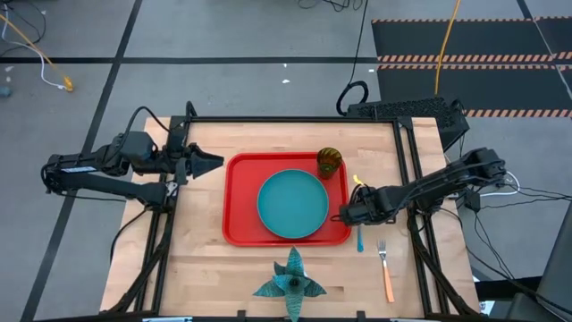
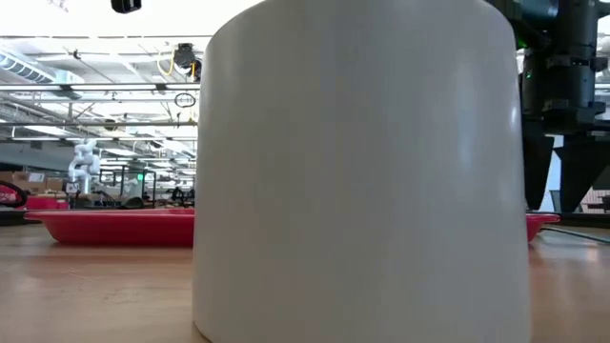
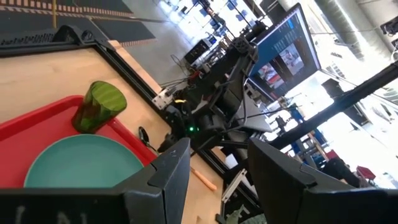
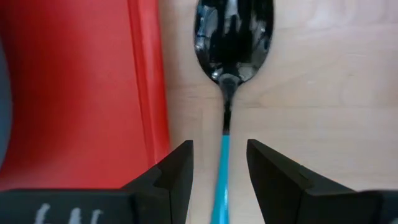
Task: Pick and place plate/cup/fork/spoon on tray
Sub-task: Put the green spoon on the orange tray to the left of the green plate
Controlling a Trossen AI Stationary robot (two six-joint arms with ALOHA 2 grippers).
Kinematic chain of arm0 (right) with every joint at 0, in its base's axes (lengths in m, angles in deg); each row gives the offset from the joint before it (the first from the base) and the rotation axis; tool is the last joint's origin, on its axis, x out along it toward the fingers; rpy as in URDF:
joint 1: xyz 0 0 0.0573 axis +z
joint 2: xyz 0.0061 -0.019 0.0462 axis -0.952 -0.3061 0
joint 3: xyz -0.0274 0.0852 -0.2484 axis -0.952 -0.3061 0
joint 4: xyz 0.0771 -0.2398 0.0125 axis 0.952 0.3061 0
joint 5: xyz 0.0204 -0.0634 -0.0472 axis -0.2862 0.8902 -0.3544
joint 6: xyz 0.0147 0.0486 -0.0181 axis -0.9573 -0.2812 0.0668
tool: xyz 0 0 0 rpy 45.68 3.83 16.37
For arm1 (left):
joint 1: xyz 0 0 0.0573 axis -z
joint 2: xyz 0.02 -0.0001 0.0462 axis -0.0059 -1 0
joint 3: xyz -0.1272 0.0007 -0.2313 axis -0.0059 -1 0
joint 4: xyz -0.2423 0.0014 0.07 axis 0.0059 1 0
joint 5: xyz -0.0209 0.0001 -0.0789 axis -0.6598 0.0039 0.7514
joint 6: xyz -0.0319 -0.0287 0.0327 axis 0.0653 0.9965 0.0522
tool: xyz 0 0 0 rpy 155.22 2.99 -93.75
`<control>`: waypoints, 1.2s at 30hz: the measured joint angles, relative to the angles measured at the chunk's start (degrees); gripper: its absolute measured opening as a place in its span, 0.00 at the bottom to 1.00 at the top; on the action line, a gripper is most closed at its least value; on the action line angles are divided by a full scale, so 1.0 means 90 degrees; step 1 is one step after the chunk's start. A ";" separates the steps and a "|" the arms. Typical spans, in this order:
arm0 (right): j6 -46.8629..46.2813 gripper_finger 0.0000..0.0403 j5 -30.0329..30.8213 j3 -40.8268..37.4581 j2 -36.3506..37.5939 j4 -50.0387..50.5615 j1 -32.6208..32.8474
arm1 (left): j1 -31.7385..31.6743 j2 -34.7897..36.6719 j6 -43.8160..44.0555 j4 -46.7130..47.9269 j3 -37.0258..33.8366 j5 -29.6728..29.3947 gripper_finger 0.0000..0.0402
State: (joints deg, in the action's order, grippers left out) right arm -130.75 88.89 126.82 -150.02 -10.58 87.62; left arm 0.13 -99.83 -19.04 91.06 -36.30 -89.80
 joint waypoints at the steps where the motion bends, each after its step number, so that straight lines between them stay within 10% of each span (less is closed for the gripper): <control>1: 0.0003 0.35 0.0005 0.0001 -0.0041 -0.0014 0.0000 | 0.0000 0.0002 0.0028 -0.0002 0.0000 -0.0002 0.41; 21: 0.0233 0.33 -0.0005 0.0000 -0.0599 -0.0108 -0.0017 | 0.0002 0.0000 0.0154 0.0000 0.0000 -0.0012 0.41; 36: 0.0085 0.02 -0.0192 -0.0284 -0.0578 -0.0221 -0.0012 | 0.0002 -0.0001 0.0137 0.0000 0.0000 -0.0019 0.41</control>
State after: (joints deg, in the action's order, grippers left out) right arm -129.98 87.16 124.26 -155.22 -12.56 87.51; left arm 0.15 -99.83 -17.81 91.06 -36.30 -89.98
